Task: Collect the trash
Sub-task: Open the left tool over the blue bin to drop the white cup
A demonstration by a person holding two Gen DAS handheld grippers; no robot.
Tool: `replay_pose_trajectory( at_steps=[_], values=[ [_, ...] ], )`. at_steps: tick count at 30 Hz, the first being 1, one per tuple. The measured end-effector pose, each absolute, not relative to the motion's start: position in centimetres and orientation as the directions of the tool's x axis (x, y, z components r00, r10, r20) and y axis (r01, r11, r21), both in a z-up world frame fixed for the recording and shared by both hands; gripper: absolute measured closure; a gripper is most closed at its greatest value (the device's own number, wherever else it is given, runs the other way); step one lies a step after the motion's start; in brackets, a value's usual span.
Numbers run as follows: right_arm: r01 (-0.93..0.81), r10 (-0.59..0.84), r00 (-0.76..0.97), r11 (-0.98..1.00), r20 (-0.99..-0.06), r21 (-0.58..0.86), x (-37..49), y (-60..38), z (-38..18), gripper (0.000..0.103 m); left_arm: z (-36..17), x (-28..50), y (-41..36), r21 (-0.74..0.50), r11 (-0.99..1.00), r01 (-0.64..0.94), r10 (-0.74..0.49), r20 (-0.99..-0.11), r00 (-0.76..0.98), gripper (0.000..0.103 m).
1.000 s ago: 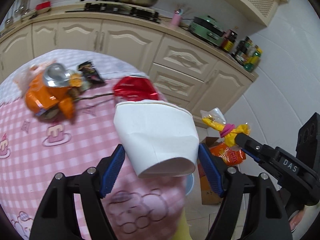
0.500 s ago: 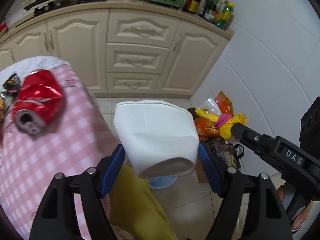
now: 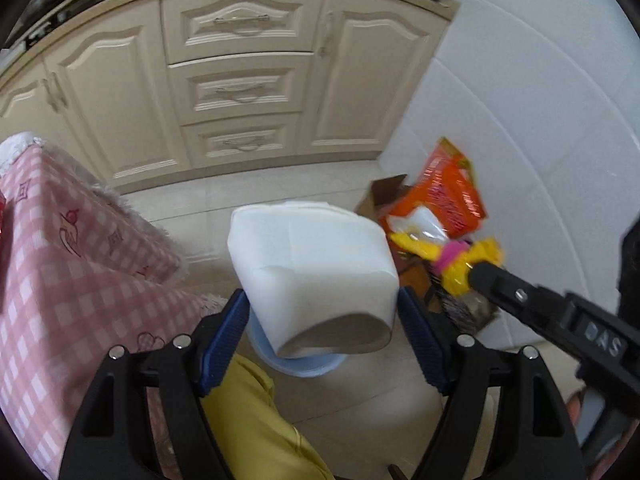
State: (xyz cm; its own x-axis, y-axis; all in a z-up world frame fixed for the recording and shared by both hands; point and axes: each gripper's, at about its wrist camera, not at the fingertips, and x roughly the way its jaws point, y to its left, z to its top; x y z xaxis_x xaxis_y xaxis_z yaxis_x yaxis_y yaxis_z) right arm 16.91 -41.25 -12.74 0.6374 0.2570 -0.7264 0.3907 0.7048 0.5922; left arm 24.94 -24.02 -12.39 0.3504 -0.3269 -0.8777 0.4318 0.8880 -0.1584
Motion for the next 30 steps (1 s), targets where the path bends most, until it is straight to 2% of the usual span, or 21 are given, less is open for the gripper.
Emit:
replay_pose_trajectory(
  at_steps=[2, 5, 17, 18, 19, 21, 30],
  values=[
    [0.400, 0.256, 0.629, 0.702, -0.734, 0.588, 17.1, -41.6, -13.2, 0.078, -13.2, 25.6, -24.7, -0.129, 0.890, 0.438, -0.295, -0.894, 0.336, 0.025],
    [0.409, 0.265, 0.613, 0.699, -0.744, 0.586, 17.4, -41.8, -14.0, 0.078, -14.3, 26.2, -24.6, -0.156, 0.891, 0.427, -0.290, -0.918, 0.270, 0.025],
    [0.387, 0.313, 0.522, 0.742, -0.794, 0.547, 19.6, -38.8, -15.9, 0.077, -13.8, 26.2, -21.2, -0.164, 0.920, 0.356, -0.274, -0.918, 0.286, 0.025],
    [0.382, 0.316, 0.513, 0.749, -0.798, 0.542, 19.8, -38.4, -15.9, 0.075, -13.7, 26.1, -20.9, -0.165, 0.921, 0.353, -0.275, -0.918, 0.287, 0.025],
    [0.381, 0.314, 0.504, 0.756, -0.805, 0.533, 20.0, -38.1, -15.8, 0.066, -13.7, 26.1, -20.5, -0.168, 0.922, 0.350, -0.276, -0.917, 0.288, 0.025],
    [0.388, 0.286, 0.504, 0.768, -0.815, 0.510, 20.1, -37.7, -15.6, 0.037, -13.5, 26.1, -20.0, -0.169, 0.924, 0.342, -0.275, -0.917, 0.290, 0.025],
    [0.375, 0.260, 0.506, 0.793, -0.822, 0.481, 19.5, -36.4, -14.5, 0.037, -13.0, 25.9, -18.6, -0.198, 0.923, 0.329, -0.300, -0.907, 0.297, 0.025]
  ],
)
